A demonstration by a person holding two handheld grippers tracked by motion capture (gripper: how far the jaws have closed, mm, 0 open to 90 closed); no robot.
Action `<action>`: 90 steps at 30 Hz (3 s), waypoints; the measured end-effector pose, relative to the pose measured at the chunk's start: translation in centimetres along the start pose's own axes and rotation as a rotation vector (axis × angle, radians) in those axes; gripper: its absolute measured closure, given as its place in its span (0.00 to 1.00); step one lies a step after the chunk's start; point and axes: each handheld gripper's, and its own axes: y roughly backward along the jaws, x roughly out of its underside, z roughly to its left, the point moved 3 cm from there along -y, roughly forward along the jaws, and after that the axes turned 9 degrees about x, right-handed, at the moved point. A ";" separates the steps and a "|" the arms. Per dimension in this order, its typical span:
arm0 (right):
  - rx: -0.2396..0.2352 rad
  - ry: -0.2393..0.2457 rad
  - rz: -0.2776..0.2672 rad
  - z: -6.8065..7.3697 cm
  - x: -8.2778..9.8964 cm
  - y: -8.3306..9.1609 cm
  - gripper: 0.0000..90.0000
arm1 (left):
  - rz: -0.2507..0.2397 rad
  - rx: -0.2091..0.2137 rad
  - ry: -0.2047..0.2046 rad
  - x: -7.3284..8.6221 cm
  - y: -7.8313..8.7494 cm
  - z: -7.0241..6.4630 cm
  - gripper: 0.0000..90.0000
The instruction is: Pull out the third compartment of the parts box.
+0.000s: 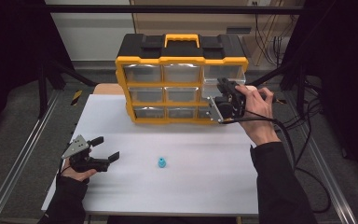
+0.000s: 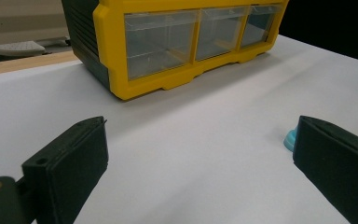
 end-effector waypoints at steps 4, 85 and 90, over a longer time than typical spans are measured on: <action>-0.006 0.000 -0.001 0.0 -0.1 0.2 0.86 | 0.001 0.000 -0.001 0.0 0.0 0.0 0.03; -0.108 -0.594 -0.037 -0.9 1.9 2.6 0.38 | 0.000 0.002 -0.004 -0.1 0.0 -0.1 0.03; -0.144 -0.730 -0.027 -0.5 2.3 3.0 0.28 | 0.001 0.001 -0.004 -0.1 0.0 -0.1 0.03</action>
